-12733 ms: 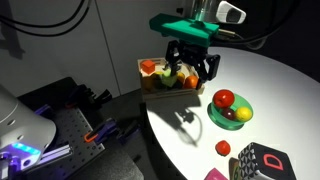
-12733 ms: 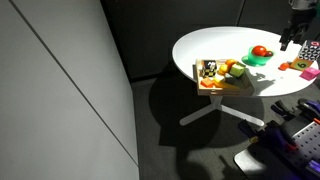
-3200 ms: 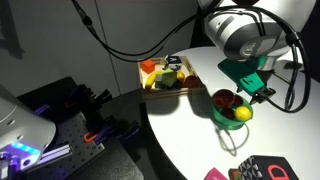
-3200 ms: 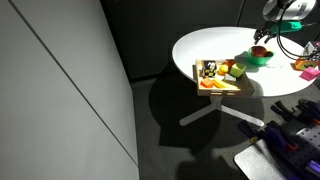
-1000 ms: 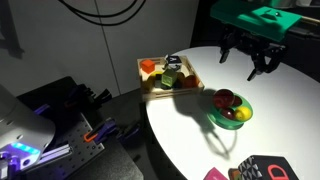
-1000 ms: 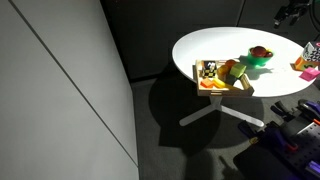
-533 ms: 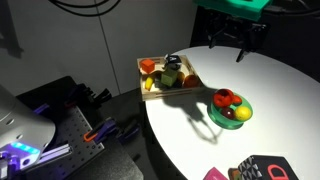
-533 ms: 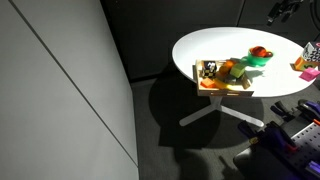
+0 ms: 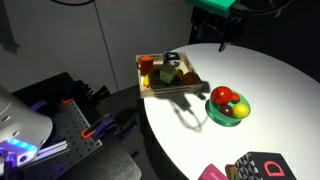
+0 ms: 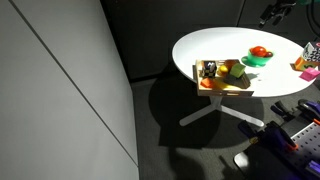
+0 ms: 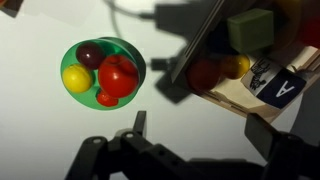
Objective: Put the strawberry in the bowl
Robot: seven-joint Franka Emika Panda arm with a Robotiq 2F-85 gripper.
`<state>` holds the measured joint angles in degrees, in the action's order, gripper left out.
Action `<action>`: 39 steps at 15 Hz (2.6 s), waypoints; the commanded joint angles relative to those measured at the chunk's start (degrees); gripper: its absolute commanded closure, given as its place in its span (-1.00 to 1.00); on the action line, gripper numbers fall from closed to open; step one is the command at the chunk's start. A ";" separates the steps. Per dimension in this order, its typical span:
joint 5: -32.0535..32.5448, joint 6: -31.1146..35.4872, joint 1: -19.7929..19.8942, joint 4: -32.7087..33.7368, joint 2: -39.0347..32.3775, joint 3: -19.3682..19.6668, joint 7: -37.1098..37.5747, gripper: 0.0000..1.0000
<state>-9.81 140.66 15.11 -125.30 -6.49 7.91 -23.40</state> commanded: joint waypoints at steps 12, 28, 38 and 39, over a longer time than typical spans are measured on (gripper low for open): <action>0.01 0.47 -0.79 -0.82 0.24 0.61 0.09 -1.00; 0.70 -13.90 -3.42 -0.18 4.63 -0.42 -3.57 -1.00; 6.25 -15.07 -3.99 -0.44 10.76 0.92 0.27 -1.00; 5.02 -14.93 -4.14 -0.37 9.80 1.09 -1.32 -1.00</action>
<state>-4.89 125.90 12.04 -125.78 3.31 7.96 -24.83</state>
